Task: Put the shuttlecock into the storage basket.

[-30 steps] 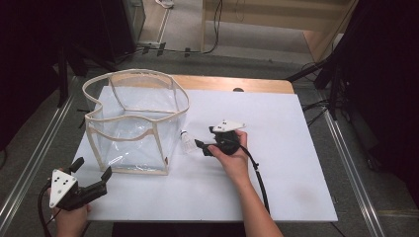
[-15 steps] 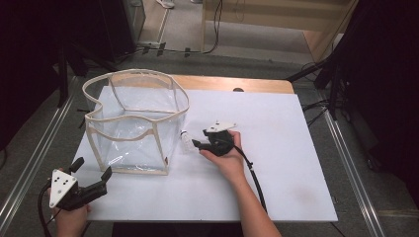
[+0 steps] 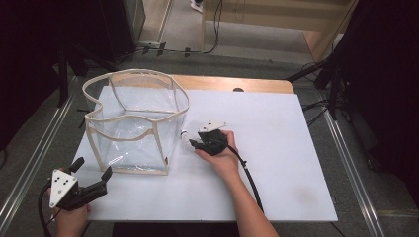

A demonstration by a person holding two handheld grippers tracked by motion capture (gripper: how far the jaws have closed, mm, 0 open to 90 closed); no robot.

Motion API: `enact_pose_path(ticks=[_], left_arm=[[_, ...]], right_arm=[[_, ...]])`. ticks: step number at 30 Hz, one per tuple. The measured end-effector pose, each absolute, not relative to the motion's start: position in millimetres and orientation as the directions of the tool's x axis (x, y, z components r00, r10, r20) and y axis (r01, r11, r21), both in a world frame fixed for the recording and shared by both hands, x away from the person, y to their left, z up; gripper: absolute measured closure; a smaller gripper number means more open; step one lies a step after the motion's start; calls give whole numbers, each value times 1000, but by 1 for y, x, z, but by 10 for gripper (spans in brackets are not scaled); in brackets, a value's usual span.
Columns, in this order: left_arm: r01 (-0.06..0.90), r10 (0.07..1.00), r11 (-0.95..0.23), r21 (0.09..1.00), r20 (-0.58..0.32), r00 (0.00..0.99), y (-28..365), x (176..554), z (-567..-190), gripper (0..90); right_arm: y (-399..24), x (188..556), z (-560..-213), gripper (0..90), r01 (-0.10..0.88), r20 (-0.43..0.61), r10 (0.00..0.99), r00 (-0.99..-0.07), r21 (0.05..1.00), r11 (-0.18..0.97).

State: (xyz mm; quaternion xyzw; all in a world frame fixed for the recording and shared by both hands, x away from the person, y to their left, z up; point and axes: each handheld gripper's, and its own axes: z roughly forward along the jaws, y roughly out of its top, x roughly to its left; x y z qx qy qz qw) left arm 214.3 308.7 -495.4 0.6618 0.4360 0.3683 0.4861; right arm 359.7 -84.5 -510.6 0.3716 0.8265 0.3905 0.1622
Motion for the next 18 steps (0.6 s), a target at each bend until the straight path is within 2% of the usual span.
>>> enact_pose_path(ticks=[4, 6, 7, 8, 9, 11, 12, 18], left_arm=[[219, 936, -146, 965, 63, 347, 309, 214, -495, 92], [219, 935, -147, 965, 64, 348, 309, 214, -495, 92], [219, 936, -146, 965, 63, 348, 309, 214, -495, 92], [219, 935, -146, 965, 62, 348, 309, 214, -495, 92], [219, 935, -145, 965, 61, 348, 309, 214, -495, 92], [219, 936, -145, 965, 62, 348, 309, 214, -495, 92], [219, 935, -147, 965, 63, 350, 309, 214, -495, 92], [219, 935, -144, 965, 60, 348, 309, 214, -495, 92]], right_arm=[[-80, 361, -511, 582, 481, 10, 738, -675, 765, 429], [-76, 361, -512, 654, 473, -13, 737, -676, 759, 447], [-76, 361, -512, 654, 473, -13, 737, -676, 759, 447], [-75, 361, -512, 745, 473, -12, 738, -675, 761, 444], [-75, 361, -512, 790, 474, -9, 737, -676, 760, 444], [-76, 361, -512, 813, 473, -4, 735, -678, 762, 441], [-78, 361, -512, 860, 480, 11, 741, -672, 769, 423], [-81, 362, -509, 872, 475, 26, 733, -679, 777, 413]])
